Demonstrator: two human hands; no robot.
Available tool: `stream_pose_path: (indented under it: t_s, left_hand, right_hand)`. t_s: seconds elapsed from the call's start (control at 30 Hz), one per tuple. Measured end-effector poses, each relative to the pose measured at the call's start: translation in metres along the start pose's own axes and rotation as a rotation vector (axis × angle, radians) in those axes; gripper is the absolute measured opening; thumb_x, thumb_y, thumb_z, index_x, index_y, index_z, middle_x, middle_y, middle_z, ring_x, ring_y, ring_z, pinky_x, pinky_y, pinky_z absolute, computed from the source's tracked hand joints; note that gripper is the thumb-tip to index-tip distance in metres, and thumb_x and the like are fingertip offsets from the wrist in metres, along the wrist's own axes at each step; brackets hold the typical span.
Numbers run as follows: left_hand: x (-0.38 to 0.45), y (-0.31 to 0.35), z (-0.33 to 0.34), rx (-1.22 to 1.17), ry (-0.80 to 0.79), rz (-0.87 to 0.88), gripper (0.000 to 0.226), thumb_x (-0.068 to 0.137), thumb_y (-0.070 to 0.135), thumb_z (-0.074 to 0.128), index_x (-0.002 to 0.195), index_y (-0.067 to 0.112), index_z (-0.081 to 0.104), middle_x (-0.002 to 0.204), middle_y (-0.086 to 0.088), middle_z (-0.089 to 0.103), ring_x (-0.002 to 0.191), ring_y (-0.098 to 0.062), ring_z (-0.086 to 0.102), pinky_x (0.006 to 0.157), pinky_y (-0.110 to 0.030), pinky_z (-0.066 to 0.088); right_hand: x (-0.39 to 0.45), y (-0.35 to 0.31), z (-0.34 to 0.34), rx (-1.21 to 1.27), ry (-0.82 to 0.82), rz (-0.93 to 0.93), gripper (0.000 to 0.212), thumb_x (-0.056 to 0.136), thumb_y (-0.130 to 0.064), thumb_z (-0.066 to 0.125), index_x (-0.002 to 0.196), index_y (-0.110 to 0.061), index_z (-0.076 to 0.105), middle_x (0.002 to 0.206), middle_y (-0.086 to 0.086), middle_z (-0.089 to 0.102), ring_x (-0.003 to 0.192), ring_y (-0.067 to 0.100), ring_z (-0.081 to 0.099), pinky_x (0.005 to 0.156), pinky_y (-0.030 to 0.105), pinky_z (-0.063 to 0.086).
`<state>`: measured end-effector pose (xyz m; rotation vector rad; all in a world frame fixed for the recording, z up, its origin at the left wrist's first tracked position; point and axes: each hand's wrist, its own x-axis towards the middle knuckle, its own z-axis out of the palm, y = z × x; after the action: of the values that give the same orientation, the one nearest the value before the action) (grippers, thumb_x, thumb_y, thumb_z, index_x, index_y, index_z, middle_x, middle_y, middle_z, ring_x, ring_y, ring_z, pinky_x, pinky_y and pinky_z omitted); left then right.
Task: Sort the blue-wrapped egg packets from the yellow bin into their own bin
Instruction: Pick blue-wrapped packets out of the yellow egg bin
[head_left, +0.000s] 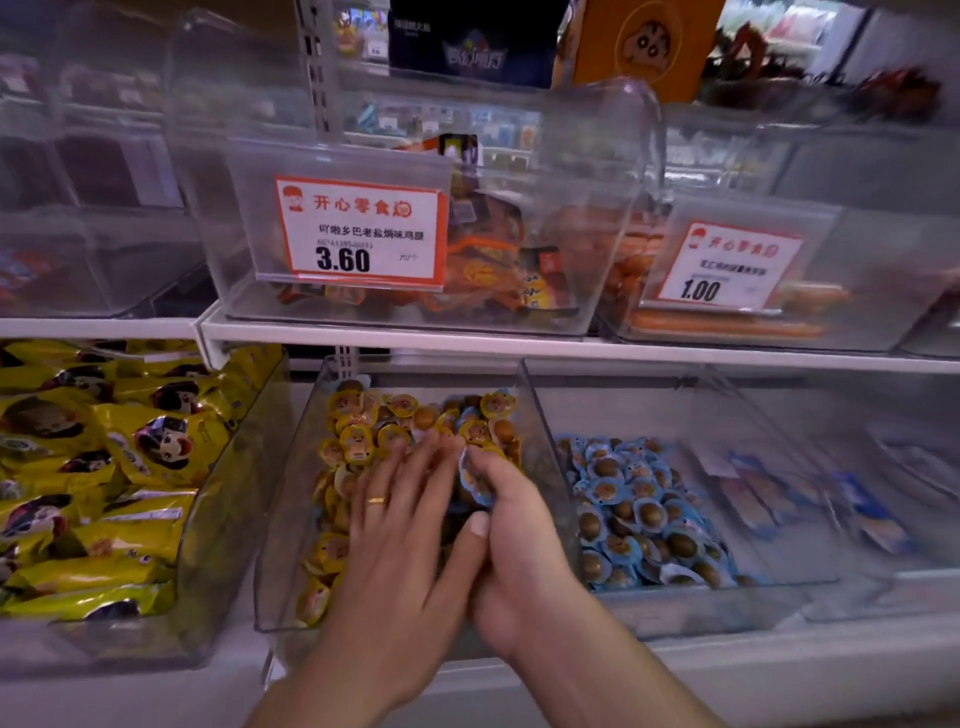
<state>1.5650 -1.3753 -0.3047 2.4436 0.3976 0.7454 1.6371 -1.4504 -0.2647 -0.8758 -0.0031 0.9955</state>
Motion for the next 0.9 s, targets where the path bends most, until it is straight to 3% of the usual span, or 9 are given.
stream_pose_path:
  t_s: [0.07,0.17,0.23,0.37,0.5,0.67,0.77,0.83,0.9]
  left_hand:
    - [-0.002,0.002,0.002,-0.096,-0.007,0.034,0.06,0.093,0.068,0.013,0.149,0.048,0.004,0.162,0.027,-0.003,0.15,0.0,-0.007,0.124,-0.039,0.009]
    - [0.001,0.003,-0.003,-0.319,0.033,0.046,0.056,0.096,0.069,0.021,0.15,0.056,0.017,0.161,0.03,0.005,0.149,0.004,0.003,0.121,-0.024,0.011]
    - [0.003,0.002,-0.006,-0.414,0.047,0.047,0.051,0.097,0.065,0.029,0.147,0.057,0.025,0.158,0.032,0.02,0.147,0.007,0.014,0.115,-0.01,0.013]
    - [0.006,-0.004,0.007,-0.562,0.011,-0.064,0.039,0.101,0.037,0.049,0.138,0.051,0.045,0.146,0.034,0.041,0.138,0.013,0.031,0.109,-0.004,0.023]
    - [0.012,-0.009,0.013,-0.577,0.188,-0.306,0.049,0.095,-0.001,0.056,0.115,0.044,0.061,0.122,0.02,0.063,0.116,0.012,0.055,0.1,-0.014,0.045]
    - [0.001,0.001,0.015,-0.402,0.137,-0.116,0.072,0.1,0.004,0.045,0.151,0.05,0.022,0.142,0.034,0.047,0.131,0.019,0.036,0.1,0.001,0.028]
    - [0.003,0.007,0.015,-0.339,0.099,-0.076,0.062,0.103,0.03,0.037,0.151,0.055,0.007,0.149,0.04,0.028,0.142,0.014,0.02,0.116,-0.019,0.025]
    - [0.006,0.006,0.012,-0.249,0.066,-0.057,0.051,0.1,0.046,0.03,0.147,0.055,0.013,0.149,0.046,0.011,0.147,0.009,0.002,0.122,-0.039,0.019]
    - [0.006,0.005,0.011,-0.244,0.004,-0.013,0.049,0.098,0.055,0.028,0.145,0.059,0.015,0.147,0.05,0.004,0.146,0.01,-0.006,0.122,-0.035,0.013]
  right_hand:
    - [0.003,-0.003,-0.006,-0.082,0.013,-0.06,0.037,0.092,-0.039,0.064,0.12,-0.017,0.073,0.12,0.01,0.072,0.115,0.028,0.067,0.106,0.044,0.048]
    - [0.004,-0.016,-0.016,-0.092,0.051,-0.183,0.028,0.088,-0.021,0.073,0.115,-0.016,0.072,0.109,0.012,0.075,0.086,0.022,0.074,0.057,0.032,0.058]
    - [0.002,-0.023,-0.018,-0.086,0.042,-0.213,0.025,0.088,-0.013,0.071,0.113,-0.012,0.072,0.102,0.014,0.075,0.075,0.02,0.073,0.046,0.025,0.051]
    - [0.013,-0.009,-0.021,-0.205,0.07,-0.231,0.022,0.09,-0.01,0.066,0.111,-0.01,0.071,0.109,0.013,0.075,0.098,0.025,0.073,0.078,0.037,0.059]
    - [0.021,0.0,-0.022,-0.262,0.184,-0.175,0.022,0.092,-0.007,0.062,0.113,-0.012,0.068,0.107,0.019,0.074,0.085,0.028,0.071,0.058,0.032,0.053]
    - [0.02,-0.003,-0.023,-0.248,0.11,-0.122,0.034,0.093,-0.03,0.066,0.122,-0.013,0.066,0.111,0.014,0.074,0.103,0.029,0.072,0.083,0.042,0.06]
    - [0.009,-0.011,-0.021,-0.23,-0.017,-0.141,0.04,0.094,-0.039,0.066,0.124,-0.013,0.067,0.116,0.011,0.074,0.109,0.025,0.07,0.102,0.046,0.052]
    - [0.004,-0.013,-0.022,-0.312,-0.039,-0.215,0.033,0.093,-0.037,0.068,0.121,-0.02,0.069,0.113,0.005,0.075,0.108,0.019,0.071,0.1,0.042,0.053]
    - [0.005,-0.014,-0.023,-0.385,0.014,-0.344,0.022,0.091,-0.027,0.072,0.112,-0.021,0.072,0.104,0.004,0.077,0.098,0.015,0.074,0.087,0.033,0.058]
